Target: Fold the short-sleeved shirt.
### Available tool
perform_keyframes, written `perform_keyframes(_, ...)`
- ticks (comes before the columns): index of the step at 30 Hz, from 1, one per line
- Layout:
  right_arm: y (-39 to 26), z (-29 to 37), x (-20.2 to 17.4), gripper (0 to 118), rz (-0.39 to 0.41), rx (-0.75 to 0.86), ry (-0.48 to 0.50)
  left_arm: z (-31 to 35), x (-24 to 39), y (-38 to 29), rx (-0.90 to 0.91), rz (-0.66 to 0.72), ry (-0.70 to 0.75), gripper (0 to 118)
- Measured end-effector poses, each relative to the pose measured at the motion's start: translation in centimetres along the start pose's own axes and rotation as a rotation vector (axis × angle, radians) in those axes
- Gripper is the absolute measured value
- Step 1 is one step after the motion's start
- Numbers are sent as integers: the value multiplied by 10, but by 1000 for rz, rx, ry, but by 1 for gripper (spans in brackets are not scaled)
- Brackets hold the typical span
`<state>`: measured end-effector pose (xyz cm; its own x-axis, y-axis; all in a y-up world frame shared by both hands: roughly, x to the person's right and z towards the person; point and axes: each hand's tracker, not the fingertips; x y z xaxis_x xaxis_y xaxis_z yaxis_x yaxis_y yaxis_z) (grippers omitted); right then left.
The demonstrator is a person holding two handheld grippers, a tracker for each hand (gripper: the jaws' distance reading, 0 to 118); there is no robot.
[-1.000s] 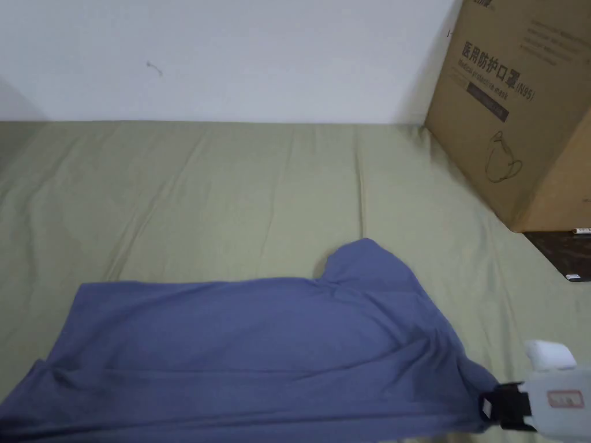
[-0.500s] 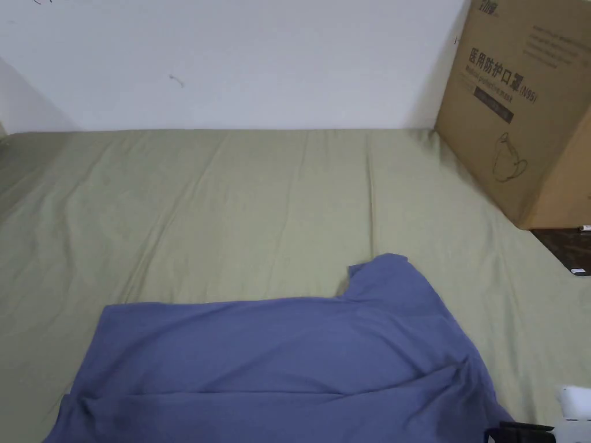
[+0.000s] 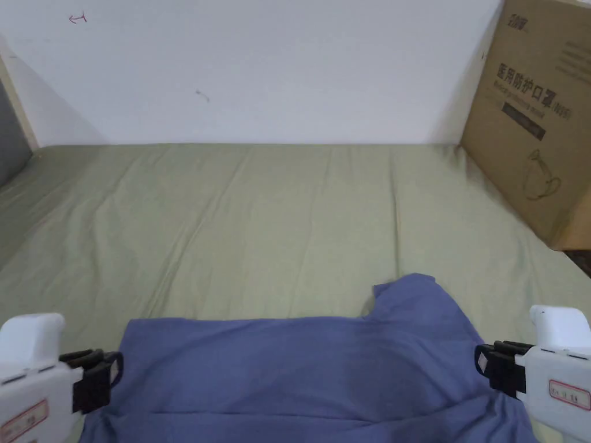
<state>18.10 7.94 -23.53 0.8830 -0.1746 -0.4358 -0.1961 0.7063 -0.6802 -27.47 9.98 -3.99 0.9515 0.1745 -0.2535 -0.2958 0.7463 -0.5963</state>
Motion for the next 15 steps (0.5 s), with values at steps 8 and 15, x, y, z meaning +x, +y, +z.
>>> perform_keyframes(8,23,-47,-8,0,-97,-51,84,-138,-80,58,-188,131,26,42)
perform_keyframes(15,12,-70,15,0,-128,-151,68,-237,-113,59,-361,62,131,115)
